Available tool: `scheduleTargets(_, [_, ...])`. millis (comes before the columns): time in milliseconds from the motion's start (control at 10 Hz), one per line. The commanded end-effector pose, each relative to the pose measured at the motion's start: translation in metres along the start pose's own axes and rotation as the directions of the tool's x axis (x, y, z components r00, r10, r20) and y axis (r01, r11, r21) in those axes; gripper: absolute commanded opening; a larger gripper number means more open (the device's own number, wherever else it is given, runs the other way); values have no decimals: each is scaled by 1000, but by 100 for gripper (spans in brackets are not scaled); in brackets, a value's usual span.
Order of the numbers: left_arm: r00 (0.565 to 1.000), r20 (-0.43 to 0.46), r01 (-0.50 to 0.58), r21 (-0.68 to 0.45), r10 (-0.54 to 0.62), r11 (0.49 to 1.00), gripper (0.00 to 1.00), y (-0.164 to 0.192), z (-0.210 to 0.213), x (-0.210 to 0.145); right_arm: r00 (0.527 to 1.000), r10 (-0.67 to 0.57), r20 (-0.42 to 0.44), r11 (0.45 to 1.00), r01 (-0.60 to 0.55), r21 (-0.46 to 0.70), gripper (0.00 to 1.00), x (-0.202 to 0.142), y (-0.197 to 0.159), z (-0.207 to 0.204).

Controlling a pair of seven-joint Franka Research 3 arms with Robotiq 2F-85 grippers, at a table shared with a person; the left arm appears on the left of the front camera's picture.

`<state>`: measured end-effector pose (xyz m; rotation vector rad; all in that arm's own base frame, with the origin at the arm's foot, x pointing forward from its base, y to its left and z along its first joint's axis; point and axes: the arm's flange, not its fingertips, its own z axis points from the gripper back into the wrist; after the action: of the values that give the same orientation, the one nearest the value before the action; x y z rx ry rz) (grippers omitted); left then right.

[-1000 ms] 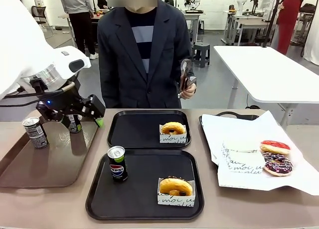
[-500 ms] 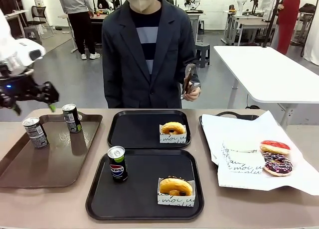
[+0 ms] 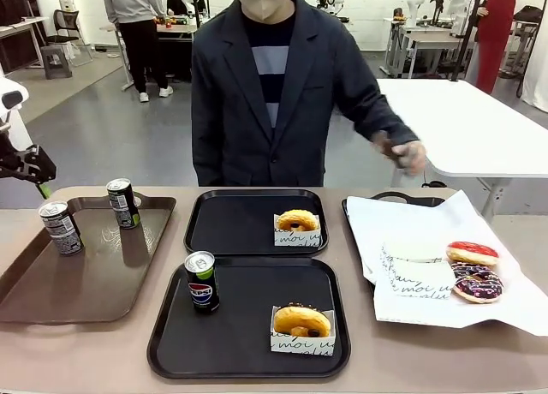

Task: Set up donuts and drinks on trays.
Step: Pick up one Pepsi coke from the Handle tray and place it on the Flat Tray without a Pepsi coke.

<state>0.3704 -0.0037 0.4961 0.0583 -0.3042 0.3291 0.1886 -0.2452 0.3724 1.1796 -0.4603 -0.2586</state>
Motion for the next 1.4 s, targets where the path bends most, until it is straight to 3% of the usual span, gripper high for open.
scheduleTargets(0, [1000, 12, 20, 8, -20, 1000, 100, -6, 4, -1, 1000, 16, 26, 1000, -16, 25, 100, 3, 0, -2])
scheduleTargets(400, [1000, 5, 12, 0, -12, 1000, 100, -5, 2, -1, 1000, 16, 26, 1000, -16, 25, 100, 3, 0, -2])
scheduleTargets(600, [1000, -15, 20, -6, -20, 1000, 100, -1, -21, 27, 1000, 16, 26, 1000, -16, 25, 100, 3, 0, -2])
scheduleTargets(1100, [995, -97, 7, -20, -9, 1000, 100, 10, -79, 44, 1000, 16, 26, 1000, -16, 25, 100, 3, 0, -2])
scheduleTargets(1300, [987, -140, -83, -14, 80, 996, 100, 8, -80, 44, 1000, 16, 26, 1000, -16, 25, 100, 3, 0, -2])
